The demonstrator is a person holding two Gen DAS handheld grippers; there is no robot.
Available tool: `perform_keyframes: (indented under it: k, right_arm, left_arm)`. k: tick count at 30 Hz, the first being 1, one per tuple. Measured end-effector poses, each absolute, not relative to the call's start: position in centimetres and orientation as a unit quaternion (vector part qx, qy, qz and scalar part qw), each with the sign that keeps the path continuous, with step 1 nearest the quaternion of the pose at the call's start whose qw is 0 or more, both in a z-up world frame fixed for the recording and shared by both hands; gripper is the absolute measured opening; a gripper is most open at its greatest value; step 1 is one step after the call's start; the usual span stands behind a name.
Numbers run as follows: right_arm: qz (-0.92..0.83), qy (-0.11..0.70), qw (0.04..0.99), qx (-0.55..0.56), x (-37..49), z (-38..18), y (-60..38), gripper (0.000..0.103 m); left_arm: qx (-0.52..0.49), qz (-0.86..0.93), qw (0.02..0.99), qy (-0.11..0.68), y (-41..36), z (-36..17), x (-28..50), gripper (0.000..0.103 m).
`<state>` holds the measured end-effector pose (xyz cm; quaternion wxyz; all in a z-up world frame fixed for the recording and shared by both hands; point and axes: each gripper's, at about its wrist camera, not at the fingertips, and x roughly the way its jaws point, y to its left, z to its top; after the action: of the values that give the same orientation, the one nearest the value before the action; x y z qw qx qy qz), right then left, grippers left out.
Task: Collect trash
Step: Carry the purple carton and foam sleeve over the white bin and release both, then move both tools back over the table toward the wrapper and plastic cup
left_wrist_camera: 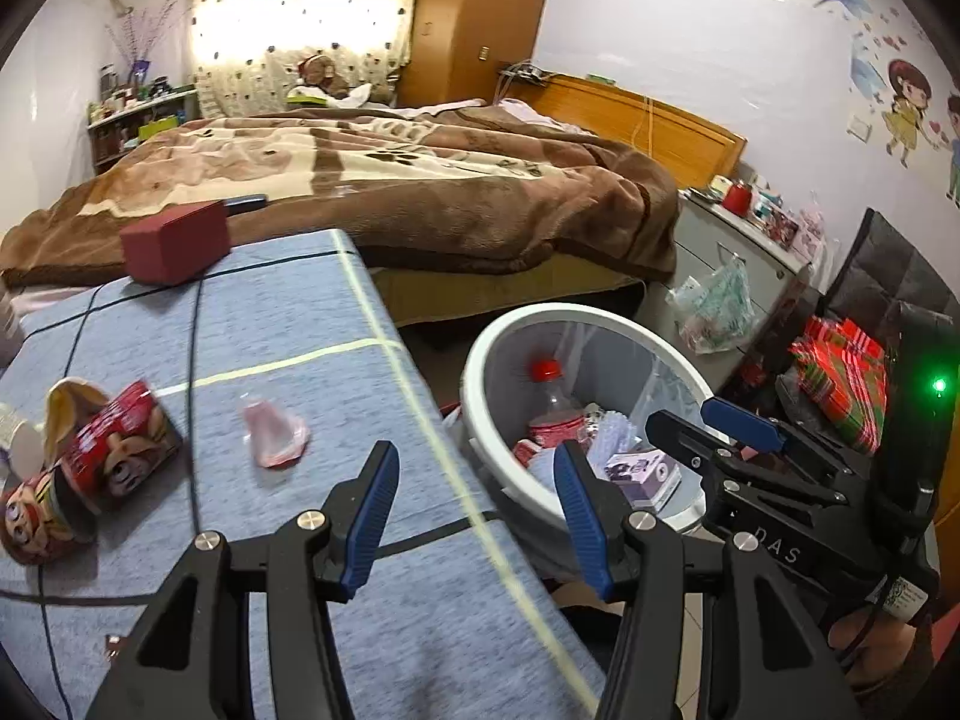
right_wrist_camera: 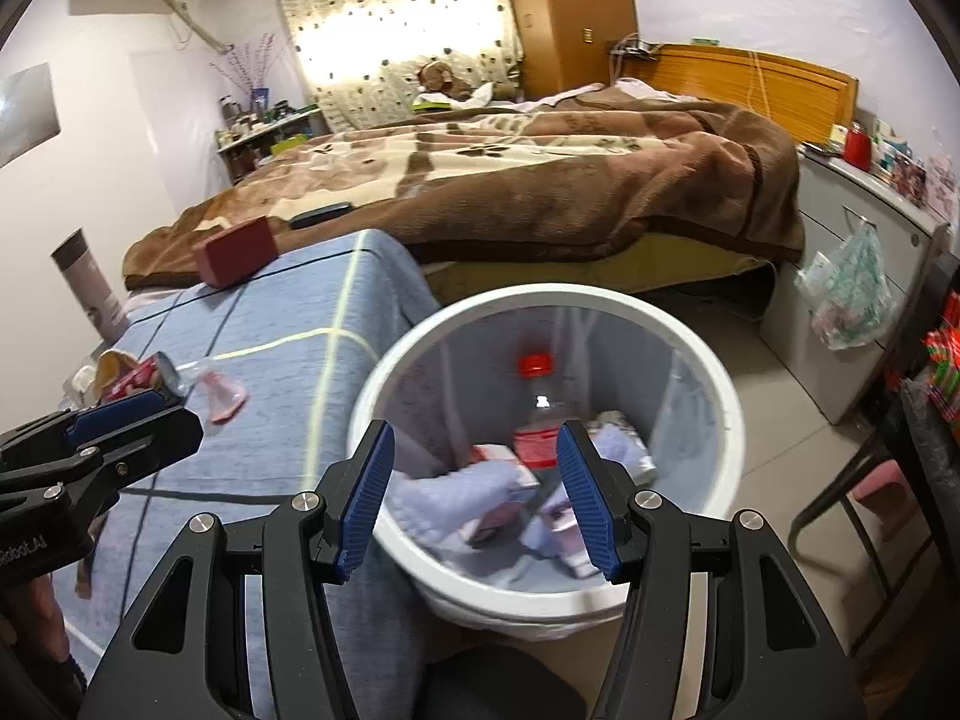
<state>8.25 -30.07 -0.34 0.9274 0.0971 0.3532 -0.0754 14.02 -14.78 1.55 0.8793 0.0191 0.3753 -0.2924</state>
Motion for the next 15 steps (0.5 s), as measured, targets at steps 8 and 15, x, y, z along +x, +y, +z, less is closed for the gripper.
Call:
perform_keyframes:
  k: [8,15]
  right_arm:
    - [-0.05,0.352,0.931,0.087,8.8,-0.3,-27.6,0.058]
    - [-0.022,0.357,0.931,0.073,9.6,-0.6,-24.8,0.058]
  left_arm:
    - [-0.003,-0.263,0.889,0.375,-10.4,1.2,13.6,0.056]
    - [-0.018,-0.225,0.899,0.376,-6.3,0.5,13.3,0.056]
